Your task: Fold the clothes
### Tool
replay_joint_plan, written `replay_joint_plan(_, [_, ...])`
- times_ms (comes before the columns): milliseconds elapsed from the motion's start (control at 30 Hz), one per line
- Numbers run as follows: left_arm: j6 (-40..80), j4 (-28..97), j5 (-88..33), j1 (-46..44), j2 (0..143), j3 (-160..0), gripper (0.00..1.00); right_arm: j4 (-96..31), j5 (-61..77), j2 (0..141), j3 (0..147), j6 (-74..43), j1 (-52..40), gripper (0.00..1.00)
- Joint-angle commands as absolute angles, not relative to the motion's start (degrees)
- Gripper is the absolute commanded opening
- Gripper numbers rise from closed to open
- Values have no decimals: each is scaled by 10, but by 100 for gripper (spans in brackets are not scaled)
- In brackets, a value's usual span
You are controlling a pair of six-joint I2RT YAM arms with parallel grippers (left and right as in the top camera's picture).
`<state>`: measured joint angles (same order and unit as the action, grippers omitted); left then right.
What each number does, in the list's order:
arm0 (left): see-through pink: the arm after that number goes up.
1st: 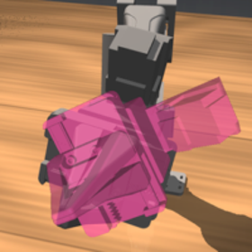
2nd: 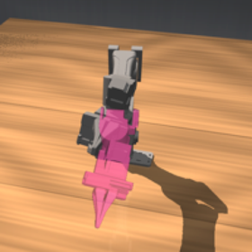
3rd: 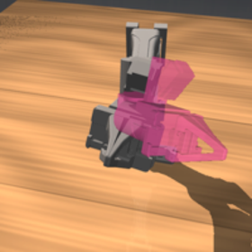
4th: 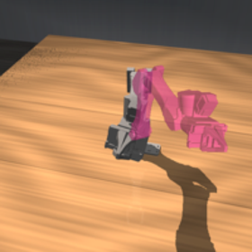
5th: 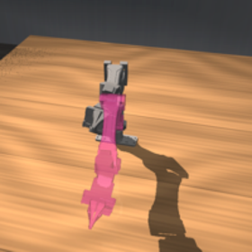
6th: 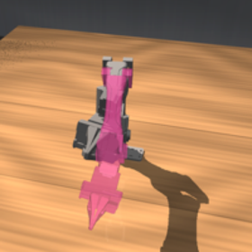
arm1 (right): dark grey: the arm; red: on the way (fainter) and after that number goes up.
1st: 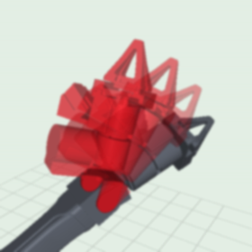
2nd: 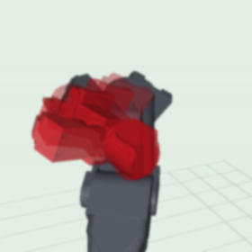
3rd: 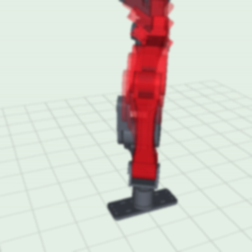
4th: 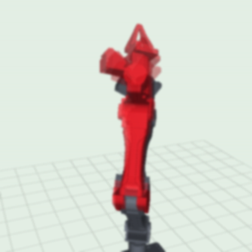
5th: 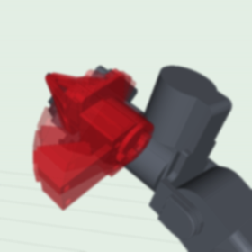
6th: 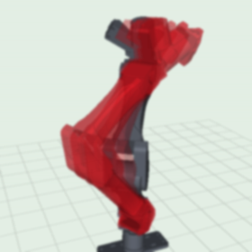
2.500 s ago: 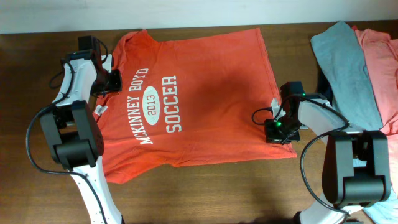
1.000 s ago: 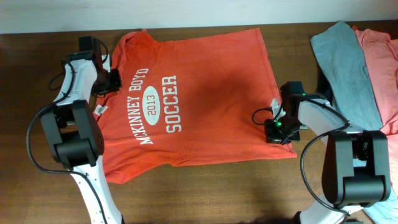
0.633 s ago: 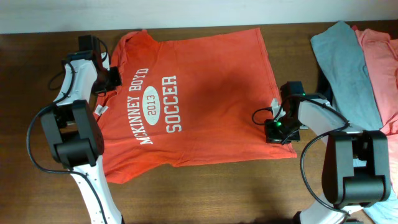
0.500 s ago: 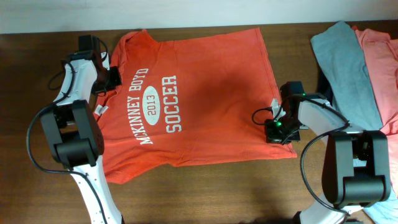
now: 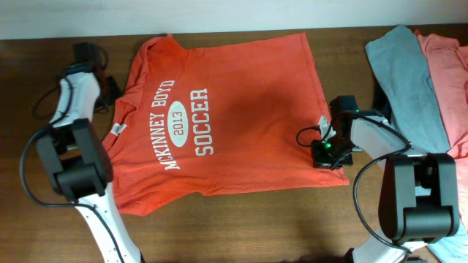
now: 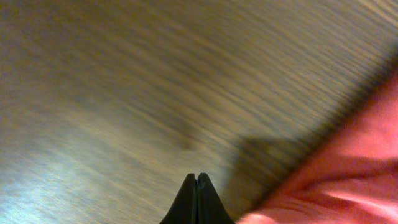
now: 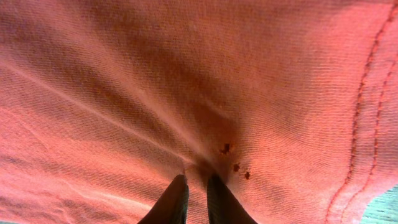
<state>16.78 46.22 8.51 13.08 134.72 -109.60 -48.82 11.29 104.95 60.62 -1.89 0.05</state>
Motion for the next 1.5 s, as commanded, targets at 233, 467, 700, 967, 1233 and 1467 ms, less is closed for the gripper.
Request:
replay_joint_plan(233, [-57, 501, -130, 96, 1284, -1125, 0, -492, 81, 1055, 591, -24, 0, 17])
replay_joint_plan(467, [-130, 536, -95, 23, 1286, -1117, 0, -492, 81, 1055, 591, -24, 0, 17])
replay_joint_plan(700, [-129, 533, -55, 14, 1346, -1114, 0, -493, 81, 1055, 591, -24, 0, 17])
replay_joint_plan(967, [-125, 510, -21, 42, 1365, -1114, 1, -493, 81, 1055, 591, -23, 0, 17])
replay_joint_plan(1233, [-125, 507, -18, 80, 1398, -1114, 1, -497, 77, 1055, 591, -22, 0, 17])
replay_joint_plan(1467, [-48, 488, 41, 134, 1401, -1121, 1, -497, 77, 1055, 591, -22, 0, 18])
